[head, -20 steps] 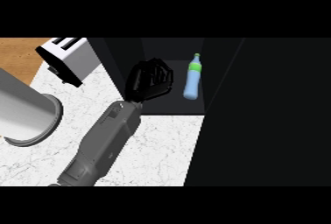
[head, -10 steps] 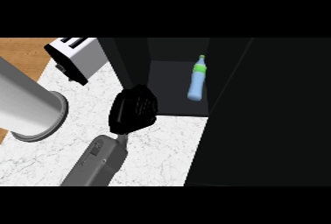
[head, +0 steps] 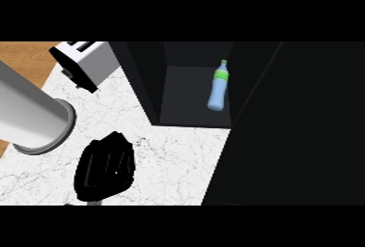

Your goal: Pick up the bottled water, place it into the cabinet and close the cabinet

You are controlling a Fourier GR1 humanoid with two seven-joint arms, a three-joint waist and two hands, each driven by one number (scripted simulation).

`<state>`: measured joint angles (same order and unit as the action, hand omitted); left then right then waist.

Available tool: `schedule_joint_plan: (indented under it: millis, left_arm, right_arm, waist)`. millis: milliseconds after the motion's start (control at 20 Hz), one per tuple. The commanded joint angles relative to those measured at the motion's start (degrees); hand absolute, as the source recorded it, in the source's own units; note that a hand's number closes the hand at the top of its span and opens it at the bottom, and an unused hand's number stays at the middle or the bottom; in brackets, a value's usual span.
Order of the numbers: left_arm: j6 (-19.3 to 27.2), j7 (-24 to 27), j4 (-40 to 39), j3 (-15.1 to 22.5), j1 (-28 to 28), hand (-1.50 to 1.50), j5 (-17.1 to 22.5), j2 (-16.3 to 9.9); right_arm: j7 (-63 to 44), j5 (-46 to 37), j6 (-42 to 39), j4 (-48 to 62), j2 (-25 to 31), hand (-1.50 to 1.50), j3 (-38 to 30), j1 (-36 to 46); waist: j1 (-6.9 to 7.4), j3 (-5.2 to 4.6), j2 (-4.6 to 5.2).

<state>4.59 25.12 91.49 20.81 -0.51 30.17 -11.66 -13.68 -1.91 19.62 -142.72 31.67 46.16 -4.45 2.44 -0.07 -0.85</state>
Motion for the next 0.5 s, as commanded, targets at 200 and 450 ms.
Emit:
schedule_joint_plan:
  millis: [200,450]
  left_arm:
    - [-2.01,-0.10,17.56,-2.64,-16.48,1.50,2.48,-8.37]
    - [-5.56,2.86,21.93,-5.69,-24.61,1.50,4.42,-11.65]
  right_arm:
    - [-10.96,-1.93,-0.56,-5.14,-7.10,1.50,6.95,8.20]
    - [-18.05,-1.79,0.72,-1.90,-13.39,1.50,3.49,17.14]
  waist:
    - [-0.30,-0.13,0.20]
    - [-0.13,-0.22,0.39]
